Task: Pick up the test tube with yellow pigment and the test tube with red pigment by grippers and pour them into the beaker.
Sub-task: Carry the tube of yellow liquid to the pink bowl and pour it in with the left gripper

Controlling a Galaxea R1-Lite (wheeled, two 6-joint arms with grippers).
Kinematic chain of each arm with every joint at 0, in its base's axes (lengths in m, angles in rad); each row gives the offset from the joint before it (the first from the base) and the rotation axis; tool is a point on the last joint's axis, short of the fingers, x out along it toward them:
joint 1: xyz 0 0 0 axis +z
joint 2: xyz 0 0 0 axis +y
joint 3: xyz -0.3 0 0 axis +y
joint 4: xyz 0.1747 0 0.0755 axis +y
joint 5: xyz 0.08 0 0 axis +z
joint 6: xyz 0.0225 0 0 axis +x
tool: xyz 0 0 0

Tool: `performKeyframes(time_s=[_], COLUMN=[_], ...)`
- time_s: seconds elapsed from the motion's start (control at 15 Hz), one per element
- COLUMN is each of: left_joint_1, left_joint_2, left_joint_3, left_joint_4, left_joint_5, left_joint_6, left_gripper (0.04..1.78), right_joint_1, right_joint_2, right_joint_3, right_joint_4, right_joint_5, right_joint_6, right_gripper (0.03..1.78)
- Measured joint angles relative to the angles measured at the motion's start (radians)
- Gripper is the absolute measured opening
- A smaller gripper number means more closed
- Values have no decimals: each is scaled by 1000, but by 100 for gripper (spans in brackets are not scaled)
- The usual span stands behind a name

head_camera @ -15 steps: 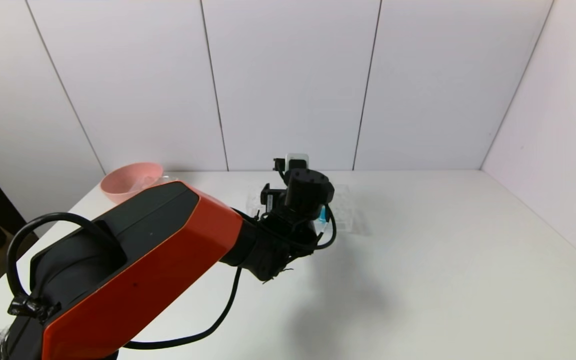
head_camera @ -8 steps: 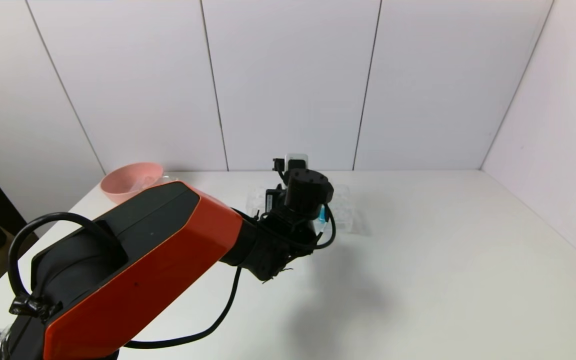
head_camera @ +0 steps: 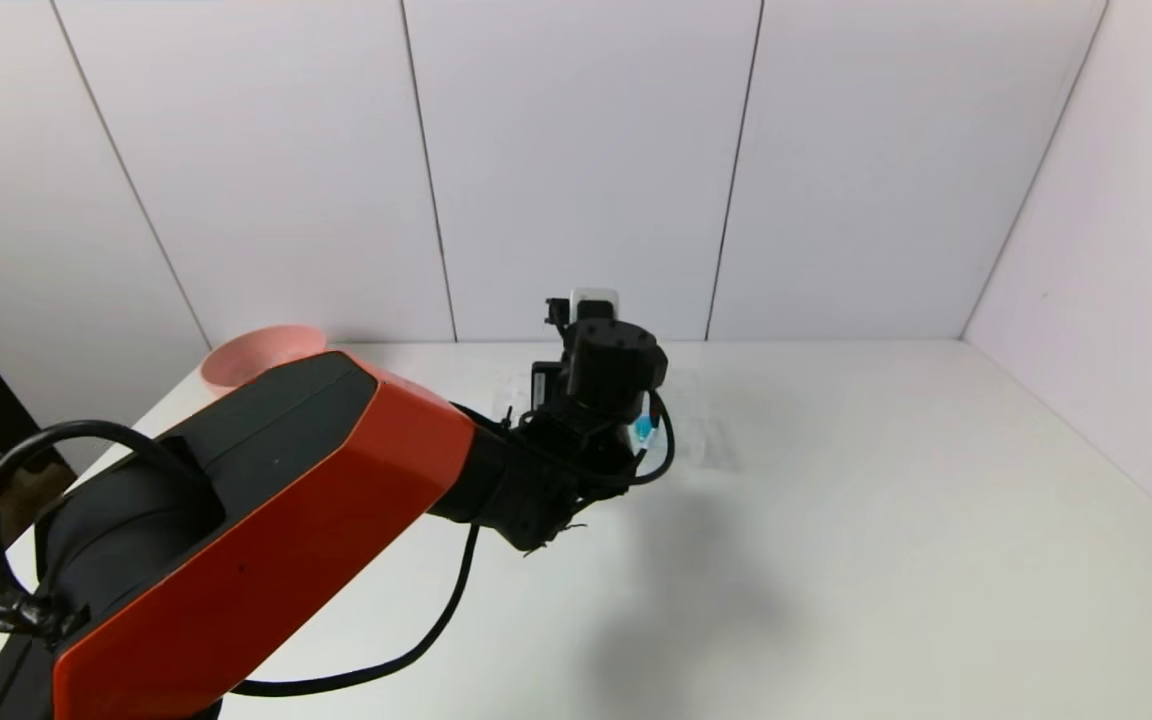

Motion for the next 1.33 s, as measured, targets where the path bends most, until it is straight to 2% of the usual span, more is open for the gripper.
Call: performKeyframes(time_s=[0.33, 0.53, 0.73, 0.87, 1.07, 1.33], left_joint_1=[-5, -5, 8, 39, 144, 417], left_joint_2=[-93, -135, -209, -291, -459, -676], left_joint_3=[-7, 29, 141, 252, 429, 578], left_joint_4=[-103, -103, -94, -73, 13, 213], left_joint_5=[-14, -24, -100, -190, -394, -728], left_joint_6=[169, 173, 171, 170, 172, 237], left_gripper=[46, 46, 46, 46, 46, 46], right_joint_1=[0, 0, 0, 0, 0, 0], right_joint_2=[0, 0, 0, 0, 0, 0], right_joint_3=[0, 0, 0, 0, 0, 0], right_joint_4=[0, 0, 0, 0, 0, 0], right_joint_5=[1, 0, 1, 1, 1, 0], right_joint_6=[0, 0, 0, 0, 0, 0], right_gripper=[171, 171, 171, 171, 171, 171])
